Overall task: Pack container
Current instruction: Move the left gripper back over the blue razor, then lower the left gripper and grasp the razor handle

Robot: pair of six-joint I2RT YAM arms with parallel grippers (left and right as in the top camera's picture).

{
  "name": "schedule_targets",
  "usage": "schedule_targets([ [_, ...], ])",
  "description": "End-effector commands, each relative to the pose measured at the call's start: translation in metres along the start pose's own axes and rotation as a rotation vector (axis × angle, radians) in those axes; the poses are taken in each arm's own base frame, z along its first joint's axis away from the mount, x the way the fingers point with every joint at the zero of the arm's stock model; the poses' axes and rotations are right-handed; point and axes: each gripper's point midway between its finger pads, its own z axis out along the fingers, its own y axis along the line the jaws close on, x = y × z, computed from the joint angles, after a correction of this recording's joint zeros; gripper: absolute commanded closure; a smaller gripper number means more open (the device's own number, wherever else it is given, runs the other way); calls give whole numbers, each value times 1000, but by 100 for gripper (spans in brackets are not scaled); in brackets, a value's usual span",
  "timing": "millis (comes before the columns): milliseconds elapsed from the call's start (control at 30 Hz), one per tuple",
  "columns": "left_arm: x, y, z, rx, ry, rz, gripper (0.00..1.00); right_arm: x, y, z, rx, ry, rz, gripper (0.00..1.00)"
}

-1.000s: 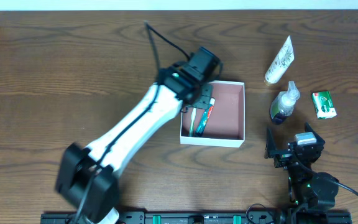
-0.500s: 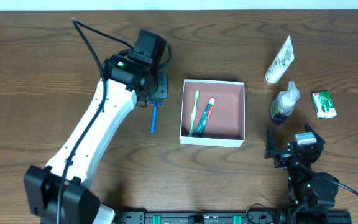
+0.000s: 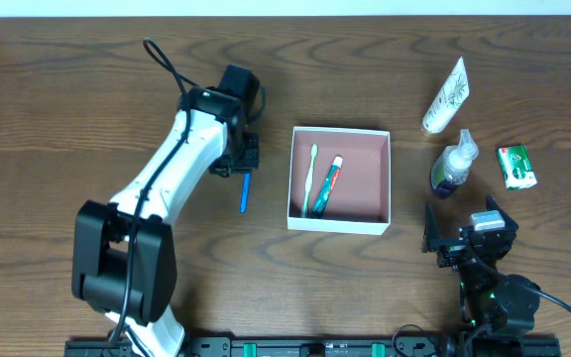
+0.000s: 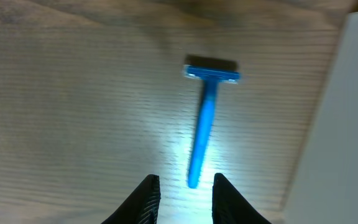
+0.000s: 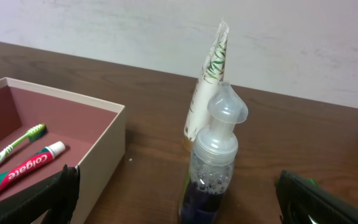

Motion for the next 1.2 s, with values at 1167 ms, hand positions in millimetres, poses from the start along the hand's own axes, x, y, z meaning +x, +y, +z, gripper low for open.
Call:
schedule_targets([
  [1167, 24, -7, 68, 85, 103, 113, 71, 1, 3, 0, -12, -2, -13, 1],
])
